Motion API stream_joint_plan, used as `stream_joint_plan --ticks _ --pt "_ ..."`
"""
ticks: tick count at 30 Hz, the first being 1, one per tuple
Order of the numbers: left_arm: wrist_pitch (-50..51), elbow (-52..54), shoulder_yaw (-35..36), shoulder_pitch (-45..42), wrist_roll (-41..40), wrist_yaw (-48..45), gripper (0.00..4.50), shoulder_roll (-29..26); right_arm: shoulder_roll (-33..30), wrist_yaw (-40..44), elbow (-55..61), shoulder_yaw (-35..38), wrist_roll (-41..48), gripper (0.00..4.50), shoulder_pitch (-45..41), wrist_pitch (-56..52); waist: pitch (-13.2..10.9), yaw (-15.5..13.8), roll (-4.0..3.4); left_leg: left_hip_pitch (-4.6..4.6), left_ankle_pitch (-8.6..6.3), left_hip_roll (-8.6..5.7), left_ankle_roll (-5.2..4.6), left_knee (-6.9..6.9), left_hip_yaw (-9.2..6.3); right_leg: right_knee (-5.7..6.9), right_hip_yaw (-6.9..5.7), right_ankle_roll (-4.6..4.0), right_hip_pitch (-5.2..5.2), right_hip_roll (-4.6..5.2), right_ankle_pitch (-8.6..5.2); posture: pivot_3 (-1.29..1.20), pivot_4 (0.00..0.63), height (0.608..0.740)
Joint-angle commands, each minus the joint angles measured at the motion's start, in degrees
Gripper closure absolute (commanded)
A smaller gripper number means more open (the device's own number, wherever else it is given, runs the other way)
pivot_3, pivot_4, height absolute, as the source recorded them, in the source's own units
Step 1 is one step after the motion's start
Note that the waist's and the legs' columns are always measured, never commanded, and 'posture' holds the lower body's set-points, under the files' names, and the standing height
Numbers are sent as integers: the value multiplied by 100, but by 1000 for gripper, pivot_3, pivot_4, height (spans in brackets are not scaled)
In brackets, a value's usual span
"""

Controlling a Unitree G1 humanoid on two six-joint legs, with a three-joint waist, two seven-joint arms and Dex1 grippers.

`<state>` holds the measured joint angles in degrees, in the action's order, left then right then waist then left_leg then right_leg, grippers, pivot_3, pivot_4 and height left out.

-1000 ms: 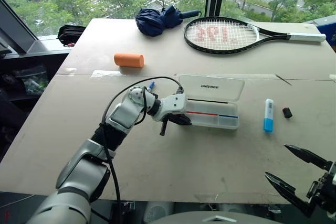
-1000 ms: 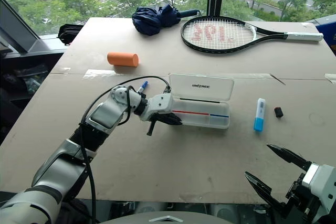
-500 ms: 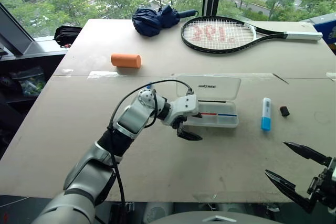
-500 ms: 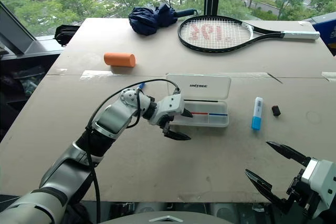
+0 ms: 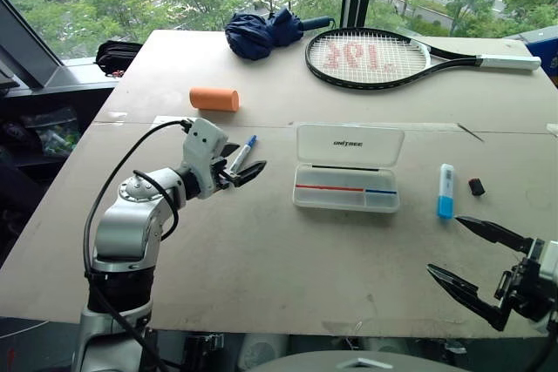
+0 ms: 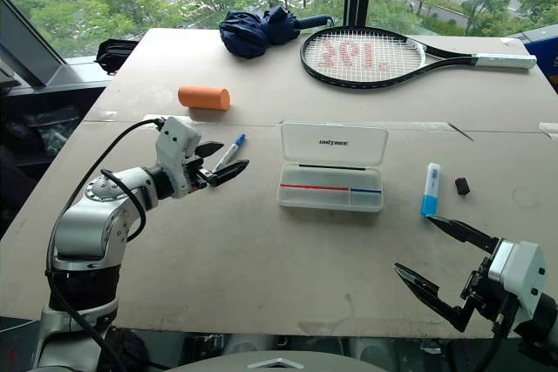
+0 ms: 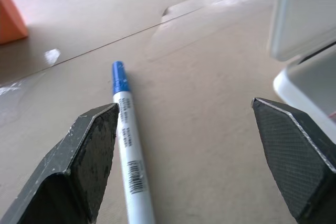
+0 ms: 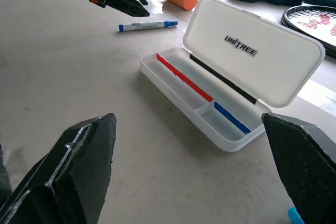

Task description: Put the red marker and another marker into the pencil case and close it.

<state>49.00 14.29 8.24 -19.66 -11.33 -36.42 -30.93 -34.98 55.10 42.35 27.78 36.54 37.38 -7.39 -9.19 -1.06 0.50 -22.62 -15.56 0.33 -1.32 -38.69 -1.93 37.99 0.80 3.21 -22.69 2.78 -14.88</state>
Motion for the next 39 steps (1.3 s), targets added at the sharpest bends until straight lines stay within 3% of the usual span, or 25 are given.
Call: stream_joint_plan --ticks 1,3,6,11,12,13,15,19,22,24,30,39 --pt "167 -402 -243 -322 270 577 406 120 -105 14 -15 46 77 0 -102 -25 1 2 -1 0 0 -1 0 0 0 0 0 0 0 0 0 0 150 730" --pt "253 -735 -402 -441 349 742 406 207 -133 9 -36 79 103 0 -136 -48 1 17 0 0 0 -2 0 0 0 1 -1 0 0 0 0 0 150 730" --pt "360 -1001 -579 -515 236 704 1144 333 -135 -5 2 135 106 0 -118 -76 1 27 1 0 0 -1 0 1 1 3 1 0 -2 -2 0 0 150 730" --pt "303 -1027 -616 -412 226 663 3459 250 -75 -64 115 230 116 0 29 -100 7 20 -4 3 0 0 0 1 3 4 4 0 -1 0 0 0 150 730" --pt "286 -1025 -594 -396 211 636 3720 214 -71 -71 122 233 112 0 48 -92 7 20 -4 3 0 0 0 1 4 3 4 0 -1 1 0 0 150 730" --pt "201 -996 -521 -370 165 553 4340 136 -62 -85 125 234 111 0 68 -84 7 22 -4 3 0 0 1 1 5 3 6 0 -1 2 0 0 150 730" --pt "70 -937 -402 -330 44 398 4442 10 -52 -107 133 234 112 0 97 -74 7 26 -4 3 0 0 1 1 6 3 7 0 -1 2 0 0 150 730" --pt "51 -498 -146 -192 -1096 -1593 4442 -995 26 -142 87 217 81 0 164 -22 3 55 3 4 0 8 1 3 7 6 6 -3 -6 -2 0 0 150 730" --pt "-556 -297 -797 -138 -1277 -3079 4442 -1850 57 -164 33 165 35 0 155 12 2 40 1 2 1 12 3 7 9 4 6 -6 -9 -5 -2 0 150 730" --pt "-1119 -265 -1278 -280 -1102 -3643 4442 -2033 79 -181 30 169 21 0 164 20 7 -9 -11 4 1 6 3 7 11 0 6 -8 -5 2 -3 0 150 730" --pt "-2030 -1324 -2650 -2035 -196 -3608 4442 -845 185 -214 126 341 19 0 386 57 3 -127 2 -17 0 -16 -1 -23 10 -4 1 -4 1 7 -1 0 150 730" --pt "-3452 -3575 -3484 -3422 790 -3645 4442 524 345 32 -32 1031 127 0 923 277 3 50 -2 -15 -16 -17 -28 -37 13 1 9 5 -2 -14 -3 0 150 730"
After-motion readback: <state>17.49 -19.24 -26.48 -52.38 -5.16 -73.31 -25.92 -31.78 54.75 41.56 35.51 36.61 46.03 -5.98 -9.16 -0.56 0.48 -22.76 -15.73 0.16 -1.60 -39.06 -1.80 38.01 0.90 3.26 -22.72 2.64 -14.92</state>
